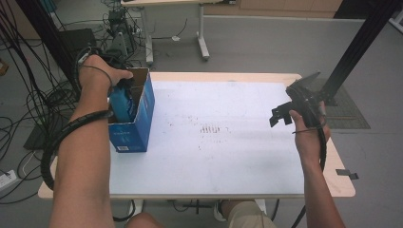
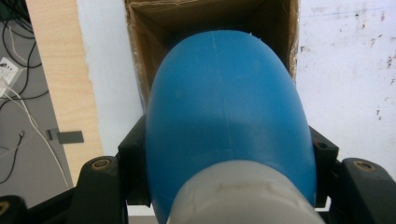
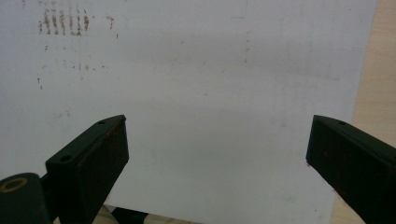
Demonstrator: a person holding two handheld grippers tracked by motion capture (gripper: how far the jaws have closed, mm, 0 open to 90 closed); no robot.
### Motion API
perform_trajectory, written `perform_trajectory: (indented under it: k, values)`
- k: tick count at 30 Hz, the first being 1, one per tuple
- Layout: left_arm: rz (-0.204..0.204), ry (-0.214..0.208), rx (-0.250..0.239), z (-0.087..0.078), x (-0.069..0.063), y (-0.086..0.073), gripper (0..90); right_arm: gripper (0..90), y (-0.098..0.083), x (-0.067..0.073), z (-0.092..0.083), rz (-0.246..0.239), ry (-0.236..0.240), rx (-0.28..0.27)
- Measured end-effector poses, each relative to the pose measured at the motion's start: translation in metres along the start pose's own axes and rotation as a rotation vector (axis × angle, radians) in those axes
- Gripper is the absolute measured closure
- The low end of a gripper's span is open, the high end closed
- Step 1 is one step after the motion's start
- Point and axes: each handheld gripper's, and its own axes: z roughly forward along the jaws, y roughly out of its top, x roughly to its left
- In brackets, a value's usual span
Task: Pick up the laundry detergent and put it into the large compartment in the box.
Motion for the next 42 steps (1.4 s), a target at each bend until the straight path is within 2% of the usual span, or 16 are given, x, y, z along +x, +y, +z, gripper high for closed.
perform_trajectory:
  k: [11, 42]
  values:
    - [0.011, 0.005, 0.014, 0.024, -0.004, 0.001, 37.4, 5.7, 0.001, 0.000, 0.002, -0.004, -0.002, 0.002]
    - [0.046, 0.019, 0.004, 0.061, -0.007, -0.007, 37.4, 5.7, -0.002, -0.004, 0.007, 0.005, 0.000, 0.008]
